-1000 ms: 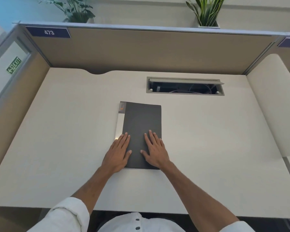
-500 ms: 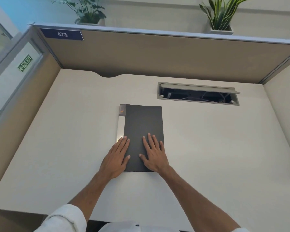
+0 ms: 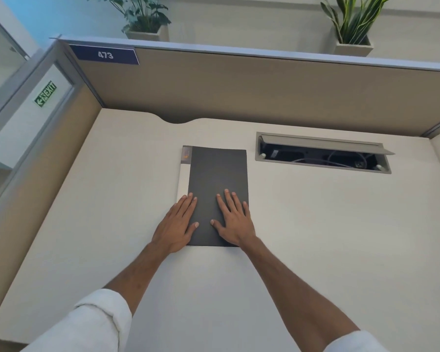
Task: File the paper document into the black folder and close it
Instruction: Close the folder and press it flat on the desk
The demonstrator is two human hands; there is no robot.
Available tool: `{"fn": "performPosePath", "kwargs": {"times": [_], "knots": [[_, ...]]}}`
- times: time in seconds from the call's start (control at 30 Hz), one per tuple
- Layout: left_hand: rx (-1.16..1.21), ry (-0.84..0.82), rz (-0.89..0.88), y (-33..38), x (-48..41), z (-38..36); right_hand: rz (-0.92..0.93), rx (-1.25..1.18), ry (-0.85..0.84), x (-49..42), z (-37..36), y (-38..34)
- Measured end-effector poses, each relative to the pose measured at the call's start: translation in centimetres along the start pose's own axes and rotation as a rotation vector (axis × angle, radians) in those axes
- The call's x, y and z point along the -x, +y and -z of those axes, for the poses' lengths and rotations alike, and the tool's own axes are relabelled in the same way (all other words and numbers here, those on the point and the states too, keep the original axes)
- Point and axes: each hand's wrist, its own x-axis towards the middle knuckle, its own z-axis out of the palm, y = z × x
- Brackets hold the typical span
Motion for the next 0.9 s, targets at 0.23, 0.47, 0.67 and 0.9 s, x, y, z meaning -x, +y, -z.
{"fn": "performPosePath", "kwargs": {"times": [0.23, 0.47, 0.67, 0.9], "knots": [[-0.005, -0.006, -0.014, -1.2, -4.8, 1.8, -0.013, -0.014, 0.019, -4.5, 2.1, 0.4], [-0.028, 0.001, -0.038, -2.4, -9.2, 3.1, -0.041, -0.028, 0.035, -8.5, 3.8, 0.9], [-0.021, 0.021, -0.067, -2.9, -11.7, 3.7, -0.064, -0.038, 0.050, -10.5, 4.6, 1.5], [-0.006, 0.007, -0.070, -2.9, -13.4, 4.4, -0.061, -0.034, 0.045, -11.9, 5.6, 2.3]]}}
